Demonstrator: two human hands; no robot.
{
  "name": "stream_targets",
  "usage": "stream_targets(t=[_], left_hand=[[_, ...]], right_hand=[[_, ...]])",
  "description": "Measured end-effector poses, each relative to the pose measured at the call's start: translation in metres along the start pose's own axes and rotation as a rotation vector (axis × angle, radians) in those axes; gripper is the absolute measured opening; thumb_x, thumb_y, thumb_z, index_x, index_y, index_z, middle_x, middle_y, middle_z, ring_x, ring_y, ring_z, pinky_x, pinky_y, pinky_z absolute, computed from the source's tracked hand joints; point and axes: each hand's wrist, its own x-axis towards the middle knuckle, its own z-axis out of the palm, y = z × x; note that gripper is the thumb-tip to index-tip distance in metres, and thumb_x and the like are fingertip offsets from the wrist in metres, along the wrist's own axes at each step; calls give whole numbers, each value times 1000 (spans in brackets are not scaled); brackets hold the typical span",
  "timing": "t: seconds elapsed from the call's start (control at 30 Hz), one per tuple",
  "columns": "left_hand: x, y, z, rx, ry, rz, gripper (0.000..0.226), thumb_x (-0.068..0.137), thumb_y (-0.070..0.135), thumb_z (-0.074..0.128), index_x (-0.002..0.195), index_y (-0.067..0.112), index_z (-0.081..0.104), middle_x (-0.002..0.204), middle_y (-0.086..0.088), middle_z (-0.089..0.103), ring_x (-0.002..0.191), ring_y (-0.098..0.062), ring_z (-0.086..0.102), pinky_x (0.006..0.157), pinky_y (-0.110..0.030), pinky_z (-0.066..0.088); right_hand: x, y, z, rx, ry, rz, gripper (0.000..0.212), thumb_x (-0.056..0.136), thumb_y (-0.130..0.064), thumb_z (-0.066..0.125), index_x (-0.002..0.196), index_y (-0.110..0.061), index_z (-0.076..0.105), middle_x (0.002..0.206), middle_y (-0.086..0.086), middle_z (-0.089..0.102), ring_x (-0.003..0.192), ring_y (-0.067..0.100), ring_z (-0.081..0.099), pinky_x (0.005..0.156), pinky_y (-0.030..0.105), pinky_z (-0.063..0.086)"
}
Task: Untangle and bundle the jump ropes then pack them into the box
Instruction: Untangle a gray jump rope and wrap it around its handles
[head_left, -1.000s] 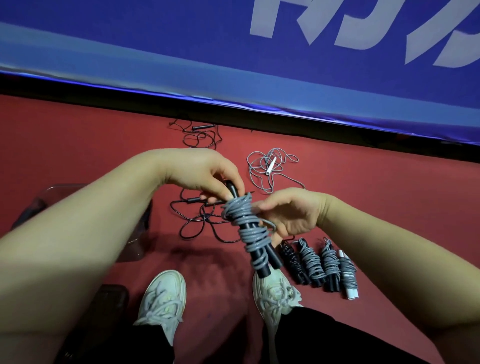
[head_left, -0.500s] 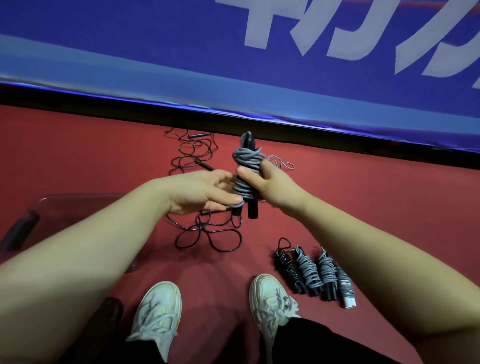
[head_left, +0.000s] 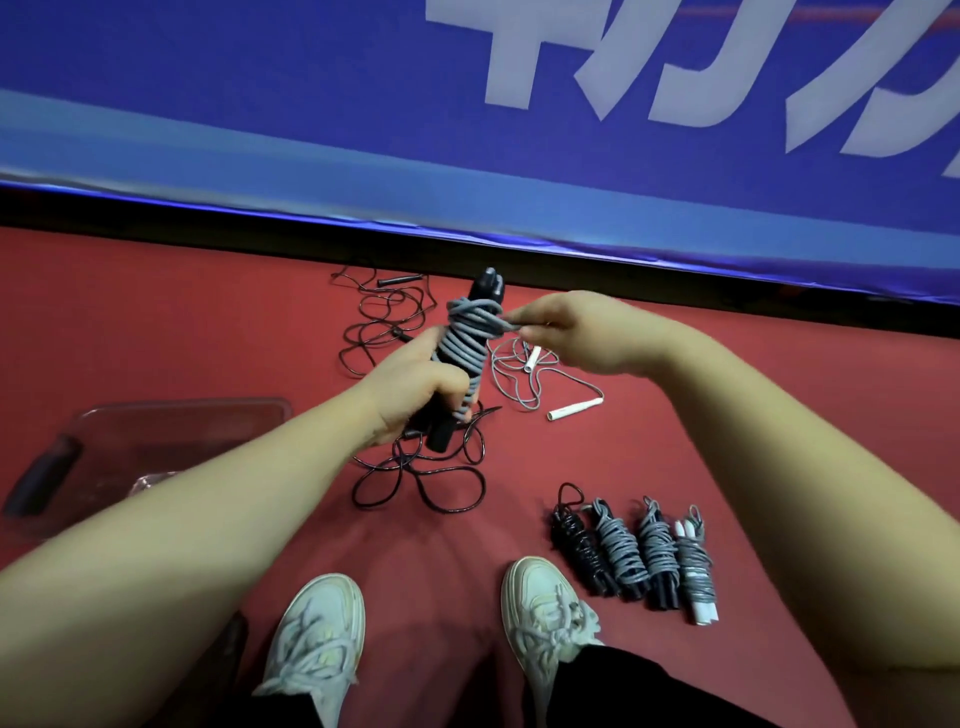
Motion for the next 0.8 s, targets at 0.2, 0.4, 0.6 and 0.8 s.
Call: stream_targets(t=[0.2,0.4,0.6,0.8], left_hand=[[5,15,14,-208,88,24,29,66,10,70,76,13,43,60,-8,43,36,-12,45,35,-15,36],[10,20,6,-203,92,-24,22,83,27,61,81,18,42,50,0,49,36,-11,42,36,-13,32],[10,24,4,-258,-24,6,21,69,32,57,76,16,47,51,0,49,35,-10,41,36,-14,32],[11,24,0,-242,-63,23,21,71,33,57,74,17,44,51,1,49,36,-10,43,36,-15,33]], right_hand=[[1,7,3,-90,340,-121,23,93,-20,56,112,-14,67,82,-9,61,78,10,60,66,17,39],[-7,-2,17,367,552,-282,13,83,-9,68,75,-16,60,67,-4,63,58,6,55,59,20,45],[5,-5,22,1192,497,-324,14,82,-3,59,78,-16,65,59,-9,57,55,7,50,59,17,43],[10,-12,20,1371,428,-366,6,77,-20,72,73,-22,77,73,-10,66,69,3,58,73,15,47]])
